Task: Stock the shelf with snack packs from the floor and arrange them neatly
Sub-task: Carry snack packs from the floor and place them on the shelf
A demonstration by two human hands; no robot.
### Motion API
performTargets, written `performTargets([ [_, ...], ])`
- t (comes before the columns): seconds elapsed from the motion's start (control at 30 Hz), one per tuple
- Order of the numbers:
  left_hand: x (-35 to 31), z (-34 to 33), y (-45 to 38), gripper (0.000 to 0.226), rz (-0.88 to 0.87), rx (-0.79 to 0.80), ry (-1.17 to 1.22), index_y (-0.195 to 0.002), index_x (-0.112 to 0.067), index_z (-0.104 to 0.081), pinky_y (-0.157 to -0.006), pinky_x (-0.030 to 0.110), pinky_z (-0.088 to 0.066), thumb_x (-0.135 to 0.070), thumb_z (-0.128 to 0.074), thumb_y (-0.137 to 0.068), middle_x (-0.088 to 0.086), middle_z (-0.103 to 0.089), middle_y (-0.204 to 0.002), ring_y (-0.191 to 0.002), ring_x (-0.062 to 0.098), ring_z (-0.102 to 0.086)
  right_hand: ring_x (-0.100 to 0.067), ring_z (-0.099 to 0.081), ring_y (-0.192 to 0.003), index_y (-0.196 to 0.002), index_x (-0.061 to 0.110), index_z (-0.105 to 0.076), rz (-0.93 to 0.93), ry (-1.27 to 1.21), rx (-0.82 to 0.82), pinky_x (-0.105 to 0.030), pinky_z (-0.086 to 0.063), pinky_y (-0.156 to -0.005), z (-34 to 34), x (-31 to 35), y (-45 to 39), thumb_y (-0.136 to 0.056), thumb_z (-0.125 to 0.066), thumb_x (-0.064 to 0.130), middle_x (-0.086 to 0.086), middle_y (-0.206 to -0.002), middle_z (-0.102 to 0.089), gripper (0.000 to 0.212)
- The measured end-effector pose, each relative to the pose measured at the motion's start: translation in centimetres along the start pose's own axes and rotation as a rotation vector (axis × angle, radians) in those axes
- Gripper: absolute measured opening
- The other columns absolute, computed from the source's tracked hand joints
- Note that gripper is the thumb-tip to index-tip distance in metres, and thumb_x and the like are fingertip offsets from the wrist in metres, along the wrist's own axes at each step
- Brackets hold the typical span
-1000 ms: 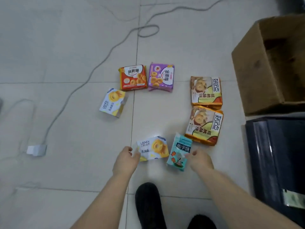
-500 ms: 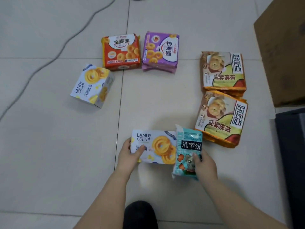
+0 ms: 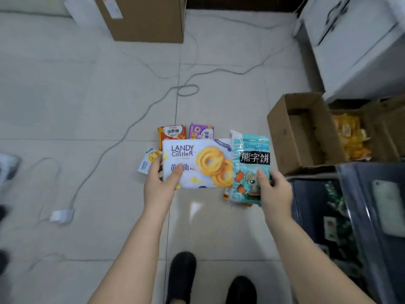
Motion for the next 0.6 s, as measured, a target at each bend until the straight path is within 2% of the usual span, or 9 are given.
performTargets([
  [0.07,-6.6,1.4,2.9,0.021,-0.039,0.019,0.055,-0.103,-0.029,-0.055,-0.056,0.019,-0.057,-0.020,-0.063,-0.085,-0.001,-0.064,-0.105,-0.097,0.021,-0.064,-0.007,-0.063,-0.065,-0.085,0.014,-0.061,0.038,-0.065,-0.029,-0.025,-0.054,-0.059,3.4,6.6,2.4,-0.091,-0.057,0.021,-0.002,-0.076,-0.065,0.010],
  [0.13,-13.2,2.8,5.5,0.026,-0.101,0.023,0.084,-0.108,-0.022,-0.057,-0.048,0.016,-0.053,-0.020,-0.064,-0.084,-0.001,-0.066,-0.099,-0.091,0.021,-0.065,-0.015,-0.066,-0.072,-0.086,0.016,-0.063,0.082,-0.099,-0.077,-0.032,-0.055,-0.065,6.5,12.8,4.8,-0.090,-0.057,0.027,-0.003,-0.083,-0.069,0.012],
  [0.23,-21.6,5.0,9.2,0.032,-0.200,0.056,0.120,-0.109,-0.020,-0.058,-0.065,0.028,-0.058,-0.022,-0.069,-0.080,-0.004,-0.068,-0.099,-0.080,0.007,-0.065,-0.014,-0.065,-0.073,-0.085,0.017,-0.063,0.148,-0.204,-0.207,-0.029,-0.052,-0.063,10.7,20.1,9.3,-0.090,-0.057,0.028,-0.003,-0.083,-0.069,0.013],
  [0.3,-26.6,6.4,11.5,0.036,-0.262,0.109,0.137,-0.104,-0.029,-0.059,-0.075,0.038,-0.057,-0.032,-0.073,-0.071,-0.010,-0.067,-0.098,-0.084,0.009,-0.067,-0.012,-0.064,-0.072,-0.081,0.021,-0.063,0.165,-0.266,-0.294,-0.026,-0.051,-0.061,13.0,24.1,12.7,-0.090,-0.057,0.028,0.003,-0.079,-0.068,0.013],
  [0.37,-31.2,7.7,13.9,0.039,-0.320,0.162,0.145,-0.106,-0.028,-0.059,-0.074,0.038,-0.057,-0.033,-0.074,-0.070,-0.018,-0.064,-0.092,-0.087,0.015,-0.067,-0.010,-0.065,-0.072,-0.074,0.028,-0.061,0.188,-0.299,-0.367,-0.027,-0.053,-0.063,15.2,27.6,16.0,-0.090,-0.057,0.030,0.007,-0.078,-0.067,0.016],
  [0.43,-35.1,8.8,16.3,0.046,-0.372,0.244,0.157,-0.119,-0.020,-0.056,-0.069,0.035,-0.056,-0.025,-0.072,-0.077,-0.019,-0.061,-0.090,-0.082,0.013,-0.066,-0.010,-0.067,-0.075,-0.072,0.031,-0.059,0.224,-0.306,-0.445,-0.029,-0.055,-0.066,17.3,30.4,19.6,-0.090,-0.056,0.033,0.004,-0.081,-0.069,0.018],
  [0.5,-38.3,9.5,18.7,0.052,-0.423,0.329,0.164,-0.125,-0.018,-0.052,-0.068,0.035,-0.056,-0.022,-0.072,-0.077,-0.016,-0.061,-0.094,-0.083,0.015,-0.066,-0.012,-0.068,-0.078,-0.070,0.033,-0.058,0.251,-0.338,-0.528,-0.031,-0.056,-0.067,19.6,32.7,23.0,-0.089,-0.056,0.036,0.004,-0.083,-0.069,0.019],
  [0.6,-41.6,9.9,22.1,0.066,-0.496,0.449,0.142,-0.128,-0.017,-0.050,-0.066,0.032,-0.056,-0.028,-0.076,-0.068,-0.003,-0.063,-0.113,-0.090,0.017,-0.067,-0.019,-0.070,-0.079,-0.069,0.032,-0.060,0.273,-0.384,-0.666,-0.038,-0.058,-0.069,23.2,34.8,27.6,-0.087,-0.058,0.037,0.003,-0.080,-0.069,0.019],
])
Point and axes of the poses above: each hand's wrist, its own y-axis away from the middle knuckle, its own z-axis out of the back of the hand, x = y × z, the point moved 6 cm from there along -y, towards the middle knuckle
